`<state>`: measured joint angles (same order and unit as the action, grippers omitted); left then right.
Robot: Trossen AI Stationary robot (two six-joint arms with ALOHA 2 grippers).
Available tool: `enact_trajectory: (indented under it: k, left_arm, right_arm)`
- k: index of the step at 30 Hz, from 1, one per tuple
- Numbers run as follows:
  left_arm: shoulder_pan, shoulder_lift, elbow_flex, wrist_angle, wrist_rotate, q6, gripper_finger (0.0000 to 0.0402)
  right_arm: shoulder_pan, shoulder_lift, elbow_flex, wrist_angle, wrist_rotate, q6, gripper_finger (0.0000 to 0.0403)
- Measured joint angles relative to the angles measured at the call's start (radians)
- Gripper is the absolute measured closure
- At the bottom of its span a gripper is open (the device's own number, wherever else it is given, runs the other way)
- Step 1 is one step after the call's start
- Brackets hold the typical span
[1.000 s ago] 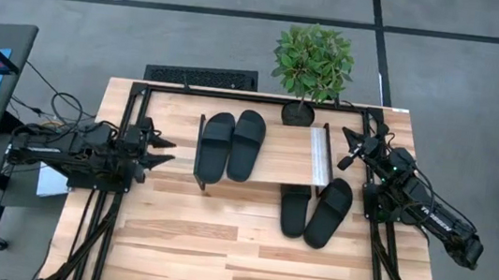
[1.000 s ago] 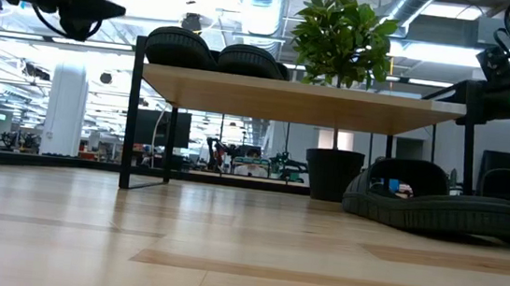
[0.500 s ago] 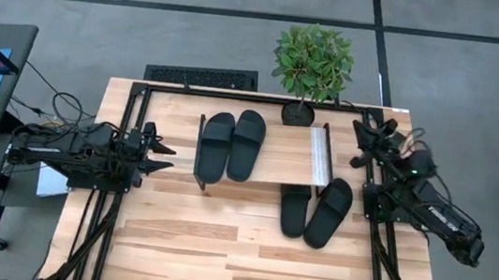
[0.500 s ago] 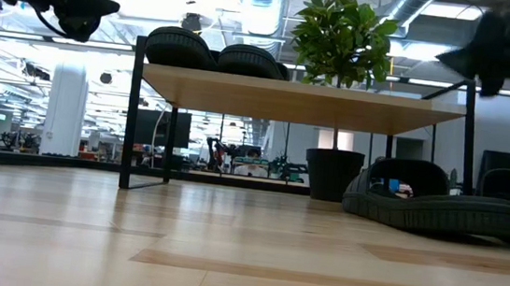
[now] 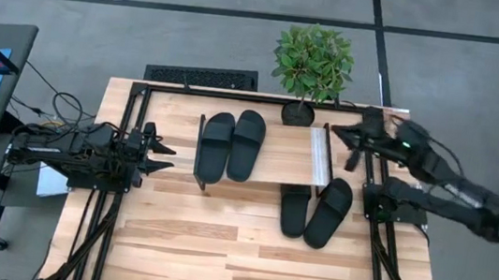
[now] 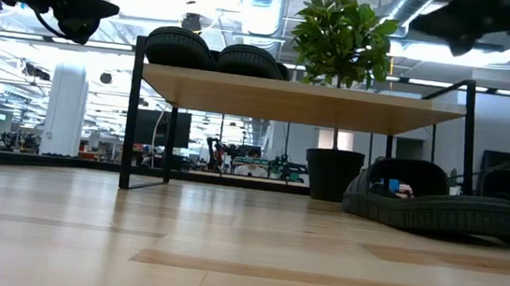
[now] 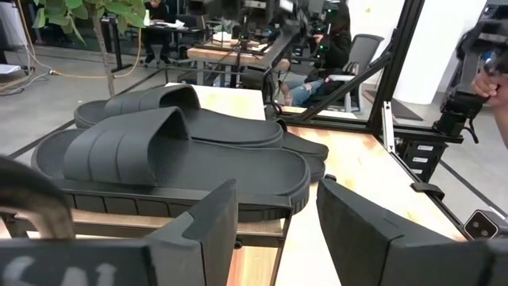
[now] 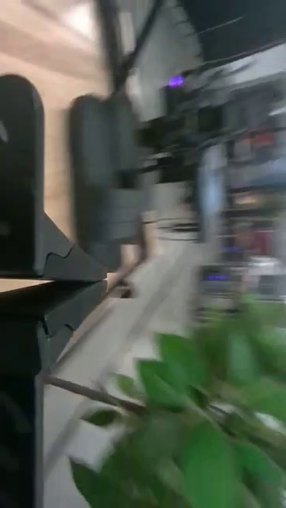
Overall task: Pick and place slides into the shelf
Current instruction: Put the black slide on the shelf
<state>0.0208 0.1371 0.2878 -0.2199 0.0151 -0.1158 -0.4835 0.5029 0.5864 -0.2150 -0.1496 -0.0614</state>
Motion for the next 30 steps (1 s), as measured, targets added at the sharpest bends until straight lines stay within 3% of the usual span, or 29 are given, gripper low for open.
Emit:
enact_trajectory:
  k: [6,11,21,30]
  left_arm:
    - [0.0,0.0,0.0,-0.001,-0.002,0.0,0.0242]
    - [0.0,0.0,0.0,-0.027,-0.002,0.0,0.0242]
    - [0.0,0.0,0.0,-0.059,-0.004,-0.012,0.0242]
    - [0.0,0.0,0.0,-0.059,-0.003,-0.015,0.0242]
  right_arm:
    - [0.089,0.35,0.126,-0.05,0.078,-0.041,0.0403]
    - [0.162,0.553,0.234,-0.036,0.154,-0.045,0.0403]
    - [0.245,0.849,0.509,-0.273,0.334,-0.018,0.0403]
    - [0.238,1.041,0.774,-0.563,0.339,0.026,0.0403]
